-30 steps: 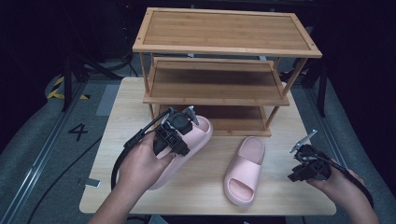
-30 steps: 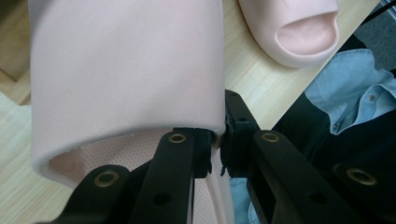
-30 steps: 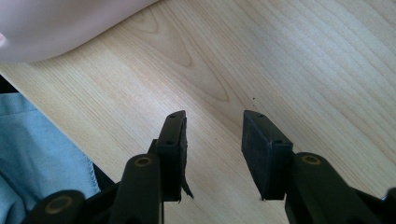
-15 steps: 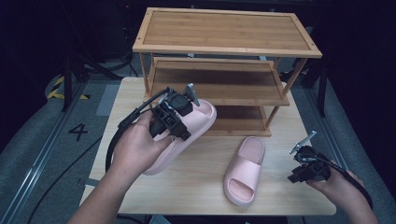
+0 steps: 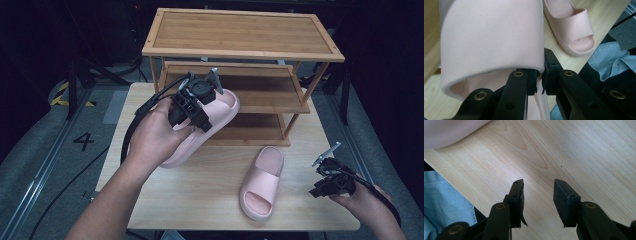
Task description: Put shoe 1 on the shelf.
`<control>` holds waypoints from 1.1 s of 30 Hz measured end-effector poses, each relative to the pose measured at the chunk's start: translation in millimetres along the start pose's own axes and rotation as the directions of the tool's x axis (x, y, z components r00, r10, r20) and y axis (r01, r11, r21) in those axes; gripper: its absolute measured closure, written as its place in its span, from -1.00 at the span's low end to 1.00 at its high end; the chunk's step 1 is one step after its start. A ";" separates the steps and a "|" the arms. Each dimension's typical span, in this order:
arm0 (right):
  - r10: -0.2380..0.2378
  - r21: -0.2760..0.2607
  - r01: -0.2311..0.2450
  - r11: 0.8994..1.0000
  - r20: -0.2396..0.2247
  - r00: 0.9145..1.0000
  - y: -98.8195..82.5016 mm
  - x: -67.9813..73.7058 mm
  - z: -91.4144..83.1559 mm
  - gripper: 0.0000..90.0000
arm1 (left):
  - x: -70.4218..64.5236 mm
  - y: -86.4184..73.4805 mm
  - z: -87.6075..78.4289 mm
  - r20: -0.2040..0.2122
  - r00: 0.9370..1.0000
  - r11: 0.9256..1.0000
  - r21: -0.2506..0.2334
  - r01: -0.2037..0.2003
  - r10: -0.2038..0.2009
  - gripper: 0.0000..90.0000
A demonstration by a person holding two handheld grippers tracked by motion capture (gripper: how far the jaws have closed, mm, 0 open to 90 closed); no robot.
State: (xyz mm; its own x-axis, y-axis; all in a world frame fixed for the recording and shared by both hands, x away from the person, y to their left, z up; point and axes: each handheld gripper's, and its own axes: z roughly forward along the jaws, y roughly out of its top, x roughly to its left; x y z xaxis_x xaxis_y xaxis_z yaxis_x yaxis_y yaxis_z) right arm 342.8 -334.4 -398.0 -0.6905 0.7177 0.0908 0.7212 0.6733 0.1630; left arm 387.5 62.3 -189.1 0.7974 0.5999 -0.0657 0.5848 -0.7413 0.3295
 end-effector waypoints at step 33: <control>-0.006 -0.007 0.006 1.000 -0.015 1.000 -0.4 -1.5 0.9 0.34 | 40.2 75.8 48.0 -0.099 0.995 1.000 -0.011 0.020 -0.021 0.85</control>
State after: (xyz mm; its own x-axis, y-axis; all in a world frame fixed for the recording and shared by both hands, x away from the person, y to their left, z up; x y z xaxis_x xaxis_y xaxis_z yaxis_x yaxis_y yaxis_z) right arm 343.6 -335.5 -399.1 -0.6958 0.7106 0.1042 0.7165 0.6766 0.1701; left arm 471.0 15.7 -212.0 0.7663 0.6421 0.0214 0.5988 -0.7260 0.3382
